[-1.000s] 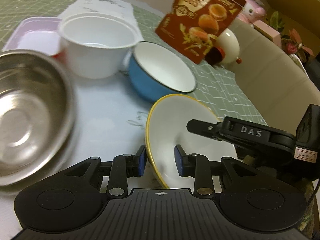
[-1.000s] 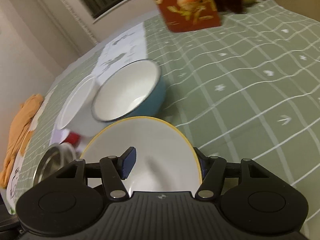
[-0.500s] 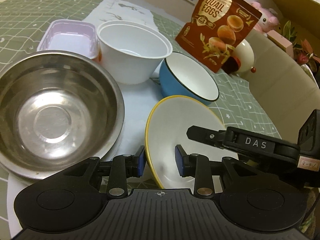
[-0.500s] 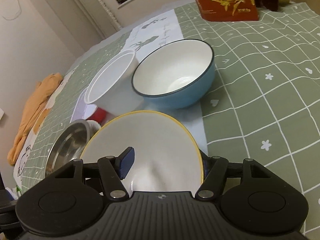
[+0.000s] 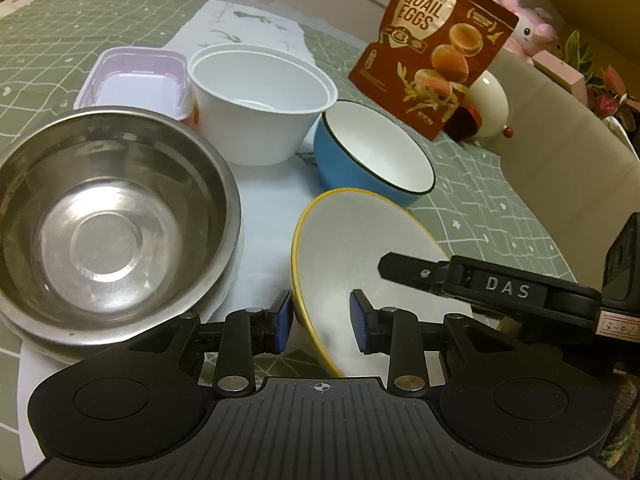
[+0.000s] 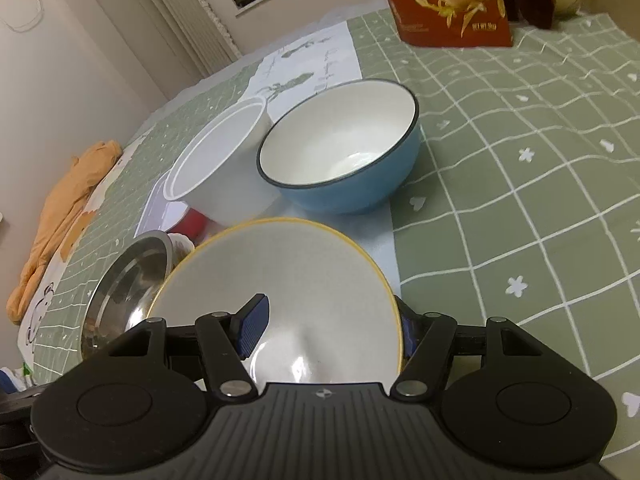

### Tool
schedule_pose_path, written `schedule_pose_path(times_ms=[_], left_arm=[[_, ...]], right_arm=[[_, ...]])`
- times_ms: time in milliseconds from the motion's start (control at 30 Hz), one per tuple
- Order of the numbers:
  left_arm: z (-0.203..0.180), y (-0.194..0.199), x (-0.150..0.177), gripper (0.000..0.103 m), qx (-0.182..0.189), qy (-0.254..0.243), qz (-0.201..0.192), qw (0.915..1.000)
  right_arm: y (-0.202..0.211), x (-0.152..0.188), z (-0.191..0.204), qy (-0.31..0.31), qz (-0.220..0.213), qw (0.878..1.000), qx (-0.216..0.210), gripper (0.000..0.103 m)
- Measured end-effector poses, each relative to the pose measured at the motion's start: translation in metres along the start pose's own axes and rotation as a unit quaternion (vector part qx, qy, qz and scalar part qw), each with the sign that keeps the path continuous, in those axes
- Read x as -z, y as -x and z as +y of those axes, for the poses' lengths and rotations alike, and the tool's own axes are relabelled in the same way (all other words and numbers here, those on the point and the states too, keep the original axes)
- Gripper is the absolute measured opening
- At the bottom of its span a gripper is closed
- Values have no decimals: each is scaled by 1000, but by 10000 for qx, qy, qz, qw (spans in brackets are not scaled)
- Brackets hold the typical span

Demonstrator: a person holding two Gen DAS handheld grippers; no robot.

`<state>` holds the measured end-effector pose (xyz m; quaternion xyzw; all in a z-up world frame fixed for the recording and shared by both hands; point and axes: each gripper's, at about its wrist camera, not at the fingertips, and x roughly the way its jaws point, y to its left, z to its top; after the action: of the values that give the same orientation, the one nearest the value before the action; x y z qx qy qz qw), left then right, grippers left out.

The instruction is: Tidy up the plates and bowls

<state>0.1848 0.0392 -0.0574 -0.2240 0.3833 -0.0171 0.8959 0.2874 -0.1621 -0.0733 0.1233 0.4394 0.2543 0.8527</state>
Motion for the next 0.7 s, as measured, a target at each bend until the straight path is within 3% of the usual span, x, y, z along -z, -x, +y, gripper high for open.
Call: schedule_pose_path(times_ms=[700], left_arm=[[-6,8,8,34,70,-84,84,9999]], right_arm=[[13,8,-7,-26,-34,10000,-61,65]])
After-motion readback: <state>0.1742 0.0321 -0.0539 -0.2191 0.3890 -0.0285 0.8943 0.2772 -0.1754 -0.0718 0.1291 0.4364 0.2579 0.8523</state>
